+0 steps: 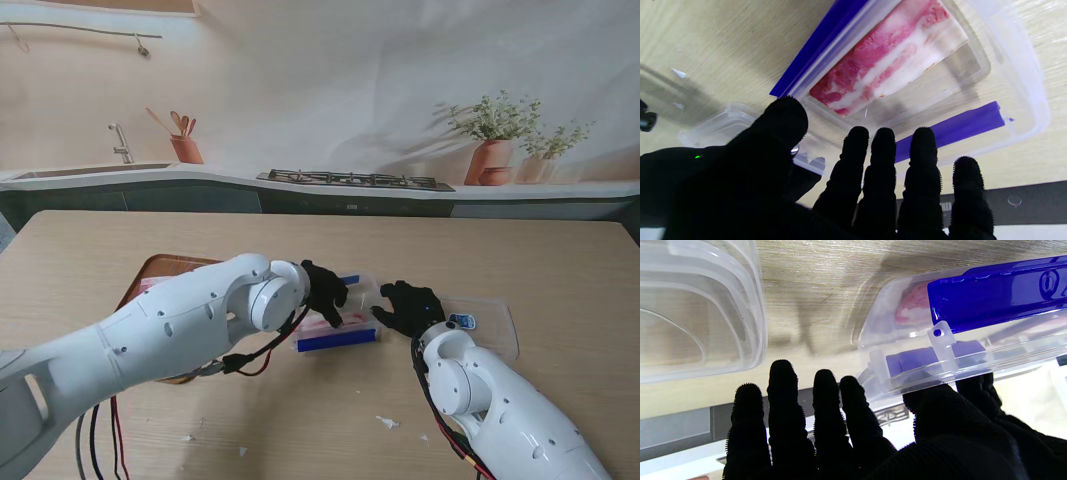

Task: Separate the bacon slices onto the tray

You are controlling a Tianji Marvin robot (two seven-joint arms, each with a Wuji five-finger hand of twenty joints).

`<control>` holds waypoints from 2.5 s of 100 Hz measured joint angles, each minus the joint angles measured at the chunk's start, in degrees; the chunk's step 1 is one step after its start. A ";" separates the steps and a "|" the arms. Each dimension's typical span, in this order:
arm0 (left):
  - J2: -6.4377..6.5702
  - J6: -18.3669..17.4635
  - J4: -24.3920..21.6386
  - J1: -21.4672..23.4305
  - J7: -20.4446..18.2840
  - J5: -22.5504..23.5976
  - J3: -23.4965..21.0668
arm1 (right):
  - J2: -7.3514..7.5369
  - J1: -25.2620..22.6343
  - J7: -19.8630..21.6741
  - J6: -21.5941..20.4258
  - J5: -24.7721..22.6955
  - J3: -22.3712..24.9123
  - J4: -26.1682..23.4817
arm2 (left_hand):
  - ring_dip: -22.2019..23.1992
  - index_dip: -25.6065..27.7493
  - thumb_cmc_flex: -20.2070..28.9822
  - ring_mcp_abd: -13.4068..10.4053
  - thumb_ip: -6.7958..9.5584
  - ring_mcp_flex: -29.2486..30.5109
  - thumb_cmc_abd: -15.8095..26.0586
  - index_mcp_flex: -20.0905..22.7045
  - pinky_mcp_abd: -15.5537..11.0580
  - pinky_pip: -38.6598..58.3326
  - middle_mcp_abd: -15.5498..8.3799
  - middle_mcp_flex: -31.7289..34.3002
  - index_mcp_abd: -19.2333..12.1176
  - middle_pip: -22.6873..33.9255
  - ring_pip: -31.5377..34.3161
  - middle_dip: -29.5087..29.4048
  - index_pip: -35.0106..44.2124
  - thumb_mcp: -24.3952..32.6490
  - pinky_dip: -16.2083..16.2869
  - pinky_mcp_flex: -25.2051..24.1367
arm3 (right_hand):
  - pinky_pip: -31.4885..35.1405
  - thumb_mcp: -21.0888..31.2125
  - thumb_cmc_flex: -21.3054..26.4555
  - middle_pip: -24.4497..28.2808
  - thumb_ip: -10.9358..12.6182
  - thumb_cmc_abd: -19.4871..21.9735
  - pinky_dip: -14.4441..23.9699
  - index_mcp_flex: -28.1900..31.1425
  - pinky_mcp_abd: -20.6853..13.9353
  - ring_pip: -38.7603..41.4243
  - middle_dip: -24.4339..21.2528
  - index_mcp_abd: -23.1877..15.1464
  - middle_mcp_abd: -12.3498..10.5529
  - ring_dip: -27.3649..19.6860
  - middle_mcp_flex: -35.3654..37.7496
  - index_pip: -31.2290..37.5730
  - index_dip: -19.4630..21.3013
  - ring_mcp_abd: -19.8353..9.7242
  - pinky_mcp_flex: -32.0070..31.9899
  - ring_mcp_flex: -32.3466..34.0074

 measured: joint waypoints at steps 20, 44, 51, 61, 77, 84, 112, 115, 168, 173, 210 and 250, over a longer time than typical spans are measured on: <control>1.79 -0.39 -4.71 3.33 1.17 1.74 -4.95 | 0.01 0.00 0.00 0.01 -0.02 -0.02 -0.01 | -0.04 -0.02 -0.01 0.06 0.00 -2.55 0.00 0.00 0.55 6.65 -0.30 -2.18 -0.10 0.68 0.11 -0.02 0.00 -0.47 2.11 7.02 | 0.00 0.02 0.00 0.00 0.00 0.00 0.30 0.00 0.00 0.01 0.00 0.05 0.00 0.10 0.01 0.00 0.00 0.00 0.00 0.00; 1.28 9.89 -6.15 3.21 1.81 -4.99 -4.93 | 0.01 0.02 -0.02 0.04 0.02 -0.08 -0.01 | 1.34 -0.03 0.89 2.99 0.00 7.42 -0.68 5.67 4.47 17.36 2.46 6.81 2.11 4.69 7.49 1.62 1.80 1.44 7.16 22.69 | 0.00 0.07 0.00 0.00 0.00 0.00 0.30 0.00 0.01 0.01 0.00 0.09 0.00 0.11 0.01 0.00 0.00 0.00 0.01 0.00; 0.34 11.50 -4.84 2.28 1.98 -6.73 -3.69 | 0.01 0.02 -0.01 0.04 0.03 -0.08 -0.01 | 1.44 -0.02 0.89 3.61 0.00 8.85 -0.68 6.71 5.14 17.42 2.66 8.33 2.26 4.95 8.17 2.23 2.41 2.06 7.24 23.75 | 0.01 0.08 0.00 0.00 0.00 0.00 0.30 0.00 0.00 0.01 0.00 0.09 0.00 0.11 0.01 0.00 0.00 0.00 0.01 0.00; -1.87 11.79 -0.84 1.12 2.10 -8.71 -2.66 | -0.01 0.00 -0.02 0.04 0.06 -0.04 -0.01 | 1.46 0.00 0.90 3.99 0.00 9.39 -0.68 7.03 5.15 17.43 3.29 8.41 2.74 4.95 8.19 2.26 2.75 2.26 7.25 23.94 | 0.03 0.09 0.00 0.00 0.00 0.00 0.30 0.00 0.01 0.01 0.00 0.09 0.04 0.13 0.01 0.00 0.00 0.00 0.01 0.00; -3.97 13.39 3.03 0.40 2.49 -11.75 -1.99 | -0.02 -0.04 -0.05 0.04 0.14 0.00 -0.02 | 1.46 0.00 0.94 4.69 0.00 9.39 0.63 8.36 5.17 17.36 4.07 9.50 3.15 4.95 8.19 2.29 2.75 2.03 7.25 23.34 | 0.07 0.09 0.00 0.00 0.00 0.00 0.30 0.00 0.01 0.02 0.00 0.09 0.07 0.13 0.01 0.00 0.00 0.01 0.15 0.00; -4.69 13.34 4.51 0.20 2.67 -11.75 -1.51 | -0.03 -0.07 -0.05 0.04 0.19 0.03 -0.04 | 1.46 0.00 0.95 4.71 0.00 9.37 0.63 8.36 5.22 15.87 4.12 9.50 3.35 4.36 7.28 2.29 2.30 1.96 7.18 22.74 | 0.10 0.09 0.00 0.00 0.00 0.00 0.30 0.00 0.01 0.02 0.00 0.09 0.08 0.13 0.01 0.00 0.00 0.01 0.39 0.00; -7.00 13.15 9.26 -0.61 2.48 -14.30 0.09 | -0.05 -0.20 0.00 0.02 0.37 0.17 -0.12 | -2.30 -0.88 0.97 6.09 0.00 7.53 4.08 8.36 6.04 13.05 5.44 8.56 4.70 0.95 2.36 0.29 -1.17 -0.23 5.81 20.68 | 0.66 0.09 0.00 0.00 0.00 0.00 0.30 0.00 0.02 0.03 0.00 0.09 0.08 0.21 0.01 -0.03 -0.01 0.01 0.75 0.00; -7.19 13.26 9.58 -0.60 2.45 -14.81 0.07 | -0.05 -0.20 0.00 0.01 0.37 0.17 -0.12 | -2.39 -1.13 0.97 6.25 0.00 7.52 4.75 8.36 6.04 13.04 5.48 8.49 4.79 0.60 2.32 0.26 -1.22 -0.42 5.81 20.40 | 0.67 0.09 0.00 0.00 0.00 0.00 0.30 0.00 0.03 0.03 0.00 0.09 0.09 0.21 0.01 -0.03 -0.01 0.01 0.75 0.00; -9.02 14.99 12.69 -0.64 1.66 -18.03 -0.25 | -0.05 -0.20 0.04 0.01 0.47 0.17 -0.13 | -3.00 -1.99 0.93 6.69 0.00 3.43 9.10 6.98 5.88 13.03 6.93 6.66 6.00 1.87 1.58 0.52 -3.07 -4.88 5.81 14.69 | 0.68 0.09 0.00 0.00 0.00 0.00 0.31 0.02 0.05 0.48 0.00 0.09 0.09 0.22 0.01 -0.06 -0.01 0.02 0.84 0.00; -8.97 14.96 12.62 -0.49 1.81 -17.73 -0.37 | -0.05 -0.18 0.04 0.03 0.47 0.13 -0.13 | -3.00 -2.12 0.92 6.69 0.00 3.18 9.13 6.67 5.73 13.03 6.67 6.32 6.02 2.59 1.58 0.68 -3.22 -5.40 5.81 14.32 | 0.69 0.09 0.00 0.00 0.00 0.00 0.31 0.02 0.05 0.48 0.00 0.10 0.09 0.22 0.01 -0.06 -0.01 0.02 0.85 0.00; -7.80 10.00 12.07 0.20 2.90 -13.68 0.00 | -0.02 -0.07 0.18 0.07 0.64 0.04 -0.10 | -5.13 -2.16 0.93 4.41 0.00 -3.23 9.14 2.44 2.13 7.01 6.47 0.67 5.71 1.44 -2.02 0.40 -3.85 -6.79 2.18 7.07 | 0.69 0.11 0.00 0.00 0.00 0.00 0.30 0.02 0.05 0.50 0.00 0.21 0.10 0.23 0.01 -0.06 -0.01 0.02 1.23 0.00; -8.31 12.59 12.56 -0.45 1.85 -16.48 -0.03 | -0.02 -0.06 0.24 0.07 0.82 0.05 -0.09 | -2.26 -2.16 0.93 5.89 0.00 -0.50 9.45 2.44 2.23 7.17 5.90 -0.82 5.70 1.79 2.53 0.35 -3.50 -8.21 2.15 8.42 | 1.30 0.12 0.00 0.00 0.00 0.00 0.31 0.03 0.09 0.54 0.00 0.22 0.10 0.24 0.01 -0.06 -0.01 0.03 2.04 0.81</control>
